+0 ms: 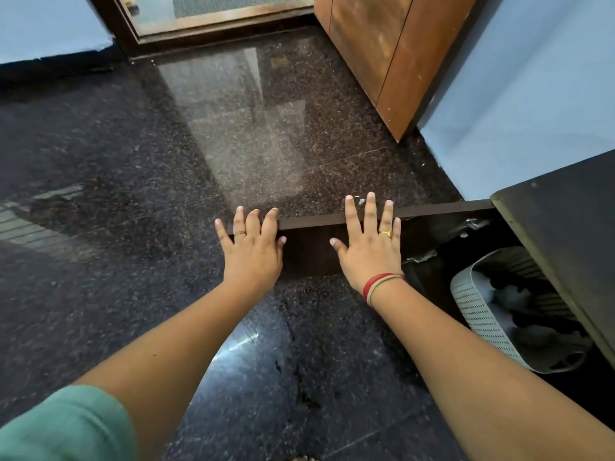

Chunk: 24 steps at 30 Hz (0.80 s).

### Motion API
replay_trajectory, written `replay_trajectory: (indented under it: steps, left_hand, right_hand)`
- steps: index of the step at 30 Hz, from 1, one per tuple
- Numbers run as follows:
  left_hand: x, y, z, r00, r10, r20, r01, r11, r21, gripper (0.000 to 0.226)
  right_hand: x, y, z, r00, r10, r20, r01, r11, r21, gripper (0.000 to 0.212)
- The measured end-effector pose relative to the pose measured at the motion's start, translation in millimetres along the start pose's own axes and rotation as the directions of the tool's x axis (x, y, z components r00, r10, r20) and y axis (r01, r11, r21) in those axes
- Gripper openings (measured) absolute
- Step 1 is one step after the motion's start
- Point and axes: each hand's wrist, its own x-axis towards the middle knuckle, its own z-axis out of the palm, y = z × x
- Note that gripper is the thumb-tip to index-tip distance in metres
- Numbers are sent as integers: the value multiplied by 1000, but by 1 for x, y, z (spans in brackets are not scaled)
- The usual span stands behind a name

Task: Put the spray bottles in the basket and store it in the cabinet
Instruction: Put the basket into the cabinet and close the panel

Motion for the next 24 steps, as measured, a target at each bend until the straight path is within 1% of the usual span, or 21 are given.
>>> replay_trajectory:
  steps: [6, 12, 17, 21, 24]
  left_hand:
    - [0, -6, 1, 1000, 22, -3, -22, 999, 35, 49]
    - [-14, -14, -3, 999, 48, 9, -49, 991, 123, 32]
    - [-43, -3, -8, 983, 158, -93, -143, 979, 147, 25]
    - [-69, 10, -12, 986, 166, -32, -161, 979, 127, 21]
    - [-98, 20, -14, 982, 190, 21, -191, 976, 104, 19]
  right_hand:
    - [-1, -6, 4, 1000, -5, 8, 5, 1000, 0, 75]
    - [-13, -8, 4, 999, -34, 39, 33, 999, 31, 69]
    - [-28, 12, -3, 999, -32, 23, 29, 994, 108, 55]
    - [-43, 28, -11, 995, -82, 51, 68, 968, 240, 46]
    - [-59, 38, -16, 995, -81, 60, 59, 950, 306, 39]
